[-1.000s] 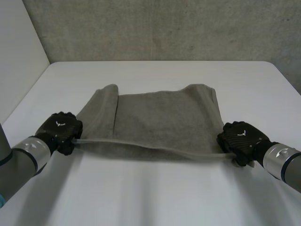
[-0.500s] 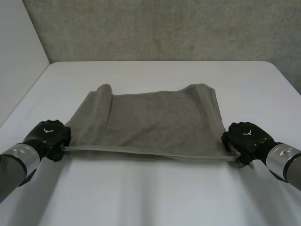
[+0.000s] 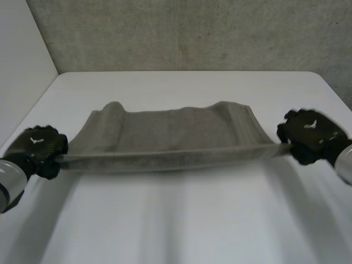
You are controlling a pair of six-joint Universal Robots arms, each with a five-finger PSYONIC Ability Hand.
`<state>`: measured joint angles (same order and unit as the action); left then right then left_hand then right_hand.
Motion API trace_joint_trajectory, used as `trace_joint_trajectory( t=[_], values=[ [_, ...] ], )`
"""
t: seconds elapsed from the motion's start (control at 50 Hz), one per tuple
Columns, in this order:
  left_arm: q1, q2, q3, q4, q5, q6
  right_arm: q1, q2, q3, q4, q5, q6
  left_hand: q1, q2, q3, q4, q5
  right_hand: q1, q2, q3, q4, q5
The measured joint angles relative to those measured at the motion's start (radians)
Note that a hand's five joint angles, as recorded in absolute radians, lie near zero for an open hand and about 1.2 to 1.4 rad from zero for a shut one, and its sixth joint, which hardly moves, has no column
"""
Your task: Fold the towel.
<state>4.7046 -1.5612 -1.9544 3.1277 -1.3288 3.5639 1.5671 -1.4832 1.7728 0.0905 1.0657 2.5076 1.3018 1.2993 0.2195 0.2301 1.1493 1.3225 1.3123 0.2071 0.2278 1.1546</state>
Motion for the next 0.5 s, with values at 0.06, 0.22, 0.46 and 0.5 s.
trace_joint_trajectory(
  t=[0.06,0.22,0.46,0.5],
  values=[
    [0.000,0.059,0.010,-0.028,0.000,-0.020,-0.024,-0.066,-0.038,0.056,-0.030,0.003,0.000,0.000,0.000,0.000,0.000,0.000,0.000,0.000,0.000,0.000],
    [-0.012,0.206,0.059,-0.081,0.003,-0.108,-0.115,-0.211,-0.168,0.187,-0.161,0.064,0.004,0.004,0.000,0.000,0.000,0.000,0.000,0.000,0.000,0.000],
    [-0.043,0.133,0.073,-0.071,0.005,-0.130,-0.131,-0.160,-0.190,0.183,-0.234,0.097,0.004,0.005,0.000,0.000,0.007,0.000,0.003,0.000,0.000,0.000],
    [-0.051,0.060,0.087,-0.064,0.005,-0.127,-0.115,-0.101,-0.190,0.162,-0.227,0.083,0.004,0.005,0.000,0.000,0.007,0.000,0.003,0.000,0.000,0.000]
  ],
)
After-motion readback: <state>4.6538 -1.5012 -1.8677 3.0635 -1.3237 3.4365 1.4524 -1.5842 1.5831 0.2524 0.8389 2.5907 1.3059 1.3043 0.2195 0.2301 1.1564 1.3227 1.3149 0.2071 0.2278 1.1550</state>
